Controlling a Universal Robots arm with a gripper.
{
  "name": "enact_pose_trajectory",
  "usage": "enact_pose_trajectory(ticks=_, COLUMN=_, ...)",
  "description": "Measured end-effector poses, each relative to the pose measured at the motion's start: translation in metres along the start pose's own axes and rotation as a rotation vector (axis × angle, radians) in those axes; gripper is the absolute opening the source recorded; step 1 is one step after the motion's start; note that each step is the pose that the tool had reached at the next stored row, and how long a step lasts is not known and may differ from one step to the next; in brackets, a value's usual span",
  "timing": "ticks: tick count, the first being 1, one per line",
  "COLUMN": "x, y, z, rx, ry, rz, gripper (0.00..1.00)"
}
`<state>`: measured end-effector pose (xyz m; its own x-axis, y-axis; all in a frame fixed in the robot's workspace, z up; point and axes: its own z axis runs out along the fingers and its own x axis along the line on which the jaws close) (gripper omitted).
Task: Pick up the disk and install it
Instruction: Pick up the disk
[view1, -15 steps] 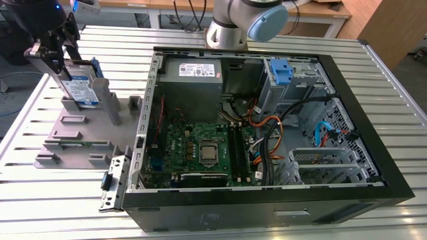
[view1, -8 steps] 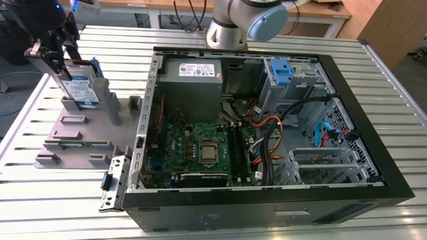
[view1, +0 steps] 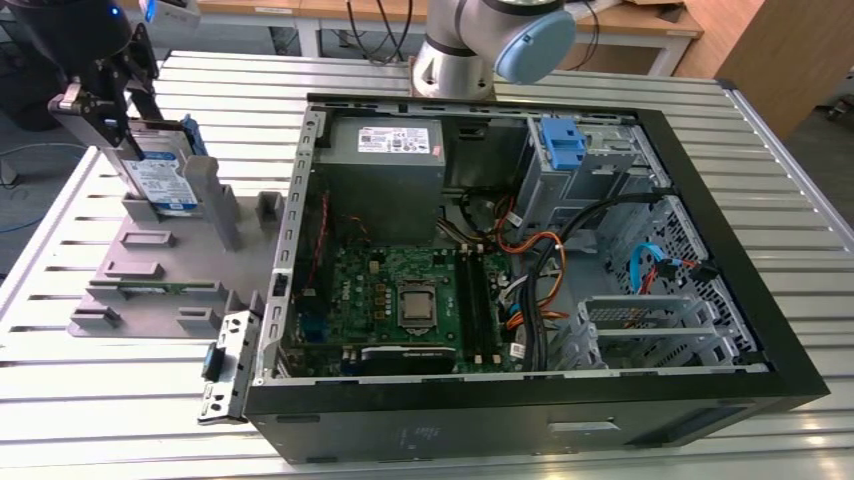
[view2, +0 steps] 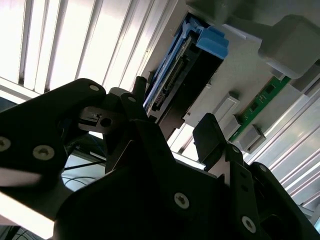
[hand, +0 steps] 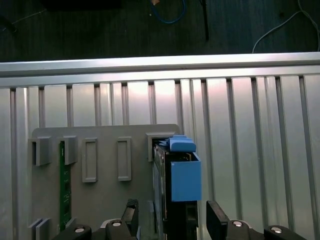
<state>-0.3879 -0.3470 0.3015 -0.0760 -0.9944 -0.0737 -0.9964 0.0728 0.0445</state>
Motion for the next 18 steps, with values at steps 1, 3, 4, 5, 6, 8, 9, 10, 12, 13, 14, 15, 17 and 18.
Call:
enact_pose_trajectory(ticks=1, x=0.0, y=0.0, z=0.0, rx=0.0002, ry=-0.0002, rz=0.0, gripper=0.64)
enact_pose_trajectory(ticks=3, x=0.0, y=0.0, z=0.0, rx=0.0005, ry=-0.0002, rz=-0.006, gripper=0.64)
enact_pose_trajectory(ticks=4, x=0.0, y=0.0, z=0.0, rx=0.0001, ry=0.0001, rz=-0.013, gripper=0.64)
enact_pose_trajectory(ticks=5, x=0.0, y=0.0, z=0.0001, rx=-0.0003, ry=0.0003, rz=-0.019, gripper=0.64)
enact_pose_trajectory(ticks=6, x=0.0, y=0.0, z=0.0001, rx=-0.0007, ry=0.0005, rz=-0.025, gripper=0.64)
enact_pose_trajectory(ticks=8, x=0.0001, y=0.0, z=0.0002, rx=-0.0015, ry=0.001, rz=-0.037, gripper=0.64)
enact_pose_trajectory(ticks=9, x=0.0, y=0.0, z=0.0003, rx=-0.0019, ry=0.0013, rz=-0.043, gripper=0.64)
enact_pose_trajectory(ticks=10, x=-0.0001, y=0.0, z=0.0004, rx=-0.002, ry=0.0014, rz=-0.045, gripper=0.64)
enact_pose_trajectory(ticks=12, x=-0.0009, y=0.0001, z=0.0005, rx=-0.0023, ry=0.0015, rz=-0.045, gripper=0.64)
enact_pose_trajectory(ticks=13, x=-0.0015, y=0.0001, z=0.0006, rx=-0.0023, ry=0.0015, rz=-0.045, gripper=0.64)
enact_pose_trajectory(ticks=14, x=-0.002, y=0.0001, z=0.0008, rx=-0.0021, ry=0.0014, rz=-0.046, gripper=0.64)
enact_pose_trajectory(ticks=15, x=-0.0026, y=0.0002, z=0.0009, rx=-0.0022, ry=0.0014, rz=-0.045, gripper=0.64)
enact_pose_trajectory(ticks=17, x=-0.0035, y=0.0002, z=0.0013, rx=-0.0021, ry=0.0013, rz=-0.046, gripper=0.64)
enact_pose_trajectory(ticks=18, x=-0.004, y=0.0003, z=0.0016, rx=-0.0021, ry=0.0013, rz=-0.046, gripper=0.64)
